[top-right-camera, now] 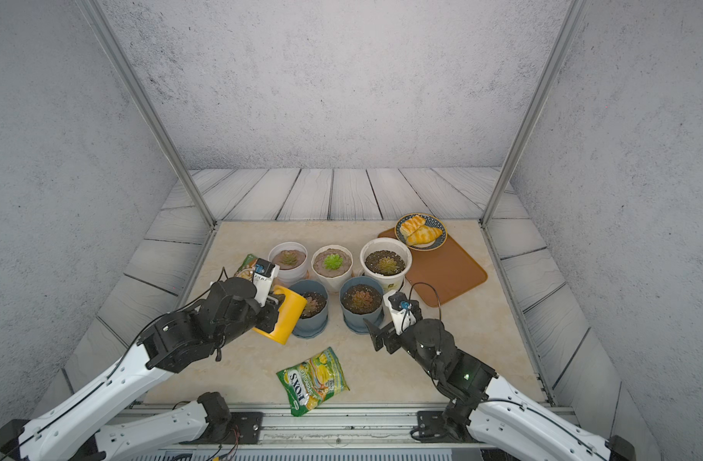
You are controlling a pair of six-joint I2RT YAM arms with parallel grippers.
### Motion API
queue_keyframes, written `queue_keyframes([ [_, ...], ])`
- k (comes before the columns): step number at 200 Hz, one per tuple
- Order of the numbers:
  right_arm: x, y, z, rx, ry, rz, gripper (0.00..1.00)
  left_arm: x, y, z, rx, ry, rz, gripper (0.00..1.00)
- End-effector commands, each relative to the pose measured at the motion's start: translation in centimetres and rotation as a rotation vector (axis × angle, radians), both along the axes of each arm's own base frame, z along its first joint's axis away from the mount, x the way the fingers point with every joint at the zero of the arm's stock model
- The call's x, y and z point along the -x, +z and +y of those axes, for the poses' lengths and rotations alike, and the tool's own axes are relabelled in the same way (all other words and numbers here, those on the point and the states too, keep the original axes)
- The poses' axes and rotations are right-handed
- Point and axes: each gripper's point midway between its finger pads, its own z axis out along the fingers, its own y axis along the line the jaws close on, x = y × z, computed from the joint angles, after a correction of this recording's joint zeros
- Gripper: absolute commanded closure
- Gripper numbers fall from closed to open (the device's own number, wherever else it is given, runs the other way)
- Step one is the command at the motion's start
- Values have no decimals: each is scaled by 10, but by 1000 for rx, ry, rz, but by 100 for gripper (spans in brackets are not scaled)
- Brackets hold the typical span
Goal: Water the succulent around the soil edge
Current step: Water the soil of the potted plant with water.
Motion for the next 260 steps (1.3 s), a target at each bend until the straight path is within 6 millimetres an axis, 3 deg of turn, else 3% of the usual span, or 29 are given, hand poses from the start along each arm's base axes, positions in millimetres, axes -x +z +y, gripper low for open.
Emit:
queue_keyframes([
  [1,1,15,0,-32,-1,-14,1,-4,20,-10,72,-14,-27,100],
  [83,0,14,-2,-26,-14,-16,1,-21,24,-36,95,-39,-30,100],
  [212,0,13,-1,-24,-11,-11,1,-63,29,-56,31,22,-127,100],
  [260,-2,9,2,-7,-8,2,1,-78,36,-53,-23,66,-141,100],
])
